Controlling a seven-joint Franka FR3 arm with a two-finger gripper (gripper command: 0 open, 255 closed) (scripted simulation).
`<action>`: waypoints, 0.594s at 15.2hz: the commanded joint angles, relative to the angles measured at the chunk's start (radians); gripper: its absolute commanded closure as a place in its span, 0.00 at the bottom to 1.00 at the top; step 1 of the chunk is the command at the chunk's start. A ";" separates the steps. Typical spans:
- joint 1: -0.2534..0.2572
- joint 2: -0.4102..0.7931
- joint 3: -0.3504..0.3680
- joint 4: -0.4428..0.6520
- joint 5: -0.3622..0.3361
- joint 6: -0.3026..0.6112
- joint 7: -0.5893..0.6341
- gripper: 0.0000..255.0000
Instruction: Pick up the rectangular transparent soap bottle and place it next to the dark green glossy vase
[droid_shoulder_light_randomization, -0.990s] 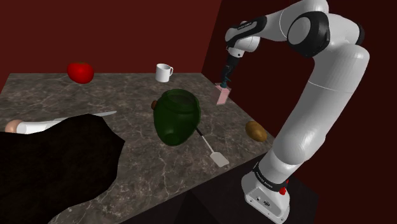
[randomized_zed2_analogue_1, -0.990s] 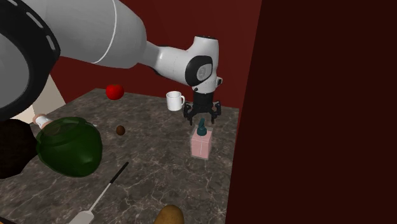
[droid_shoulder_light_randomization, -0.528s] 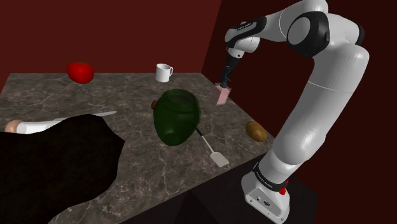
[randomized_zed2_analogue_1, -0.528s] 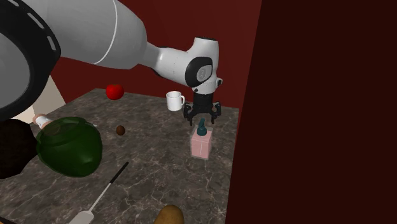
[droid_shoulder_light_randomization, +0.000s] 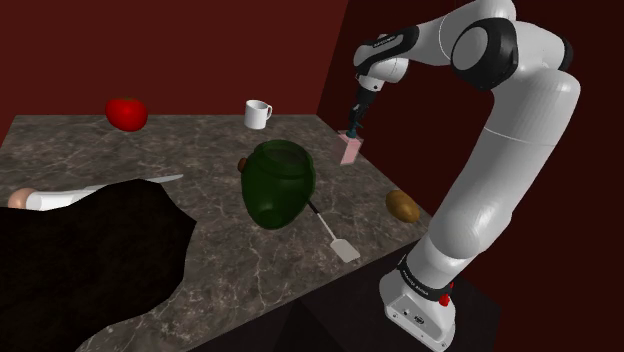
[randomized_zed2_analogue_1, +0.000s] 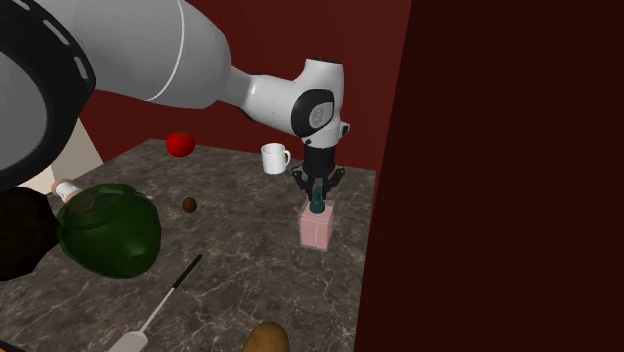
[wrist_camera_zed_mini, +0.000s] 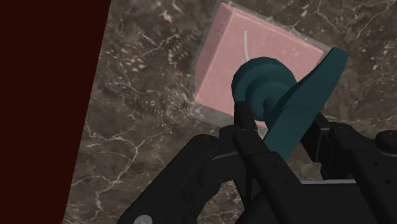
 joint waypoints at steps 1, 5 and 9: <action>0.000 0.000 0.000 0.000 0.000 0.000 0.000 1.00; 0.002 -0.015 -0.002 0.022 -0.009 -0.036 0.007 1.00; 0.003 -0.033 -0.004 0.056 -0.020 -0.085 0.016 1.00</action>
